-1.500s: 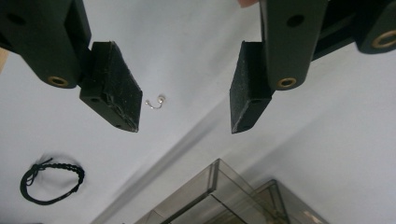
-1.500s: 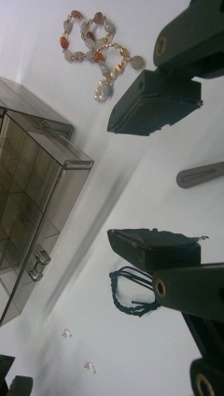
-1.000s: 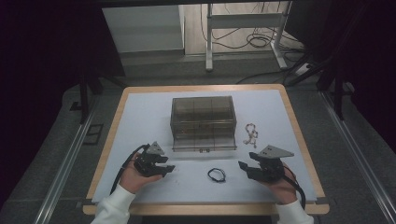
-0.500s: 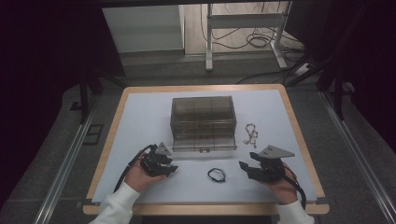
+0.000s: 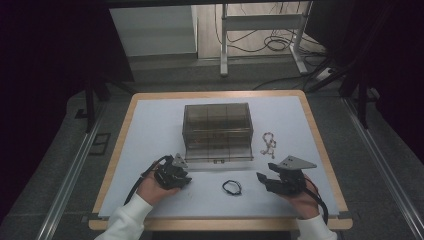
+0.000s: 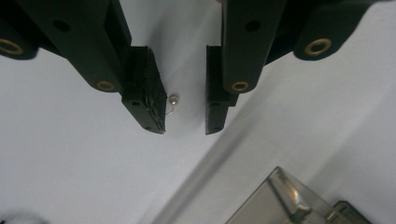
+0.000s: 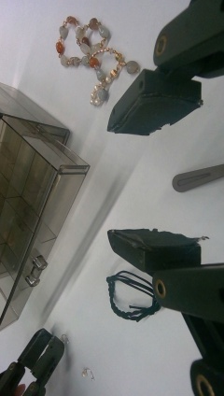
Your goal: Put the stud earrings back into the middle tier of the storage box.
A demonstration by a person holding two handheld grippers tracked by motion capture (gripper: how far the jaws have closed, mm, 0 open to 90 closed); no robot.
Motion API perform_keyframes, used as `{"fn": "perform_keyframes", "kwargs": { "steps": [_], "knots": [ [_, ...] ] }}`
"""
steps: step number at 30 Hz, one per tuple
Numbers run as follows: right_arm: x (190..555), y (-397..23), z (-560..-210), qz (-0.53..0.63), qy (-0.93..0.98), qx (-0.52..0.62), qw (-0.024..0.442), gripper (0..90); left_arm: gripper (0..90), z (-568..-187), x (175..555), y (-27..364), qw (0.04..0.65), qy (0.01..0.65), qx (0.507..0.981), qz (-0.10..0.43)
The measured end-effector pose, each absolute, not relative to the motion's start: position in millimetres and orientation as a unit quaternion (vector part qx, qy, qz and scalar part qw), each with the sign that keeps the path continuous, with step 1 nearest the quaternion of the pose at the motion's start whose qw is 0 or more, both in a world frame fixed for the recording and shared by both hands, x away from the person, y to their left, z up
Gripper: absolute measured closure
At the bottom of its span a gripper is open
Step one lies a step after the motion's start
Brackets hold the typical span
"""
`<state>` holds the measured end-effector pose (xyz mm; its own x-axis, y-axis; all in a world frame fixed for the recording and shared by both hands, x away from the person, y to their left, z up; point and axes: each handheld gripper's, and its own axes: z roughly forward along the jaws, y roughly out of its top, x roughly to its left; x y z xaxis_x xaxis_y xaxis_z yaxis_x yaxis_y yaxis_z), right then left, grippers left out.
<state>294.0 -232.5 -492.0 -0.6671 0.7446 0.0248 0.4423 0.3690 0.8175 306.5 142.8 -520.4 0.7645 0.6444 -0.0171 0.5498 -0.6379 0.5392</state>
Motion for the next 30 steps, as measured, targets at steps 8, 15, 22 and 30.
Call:
{"fn": "perform_keyframes", "kwargs": {
  "steps": [8,15,22,30],
  "knots": [
    [294.2,-233.2,-492.7,0.425,0.807,0.368,0.177,41.2,81.8,-521.3,305.9,139.6,0.265,0.325,0.903,0.090],
    [294.4,-234.5,-492.6,0.425,0.805,0.372,0.181,40.9,85.8,-521.5,306.0,140.5,0.267,0.327,0.902,0.092],
    [295.1,-235.3,-493.4,0.424,0.805,0.375,0.181,41.0,85.8,-516.7,306.7,146.0,0.284,0.332,0.895,0.084],
    [295.1,-234.7,-494.4,0.423,0.805,0.377,0.180,40.9,85.9,-507.7,305.3,153.2,0.303,0.335,0.888,0.082]
  ]
}}
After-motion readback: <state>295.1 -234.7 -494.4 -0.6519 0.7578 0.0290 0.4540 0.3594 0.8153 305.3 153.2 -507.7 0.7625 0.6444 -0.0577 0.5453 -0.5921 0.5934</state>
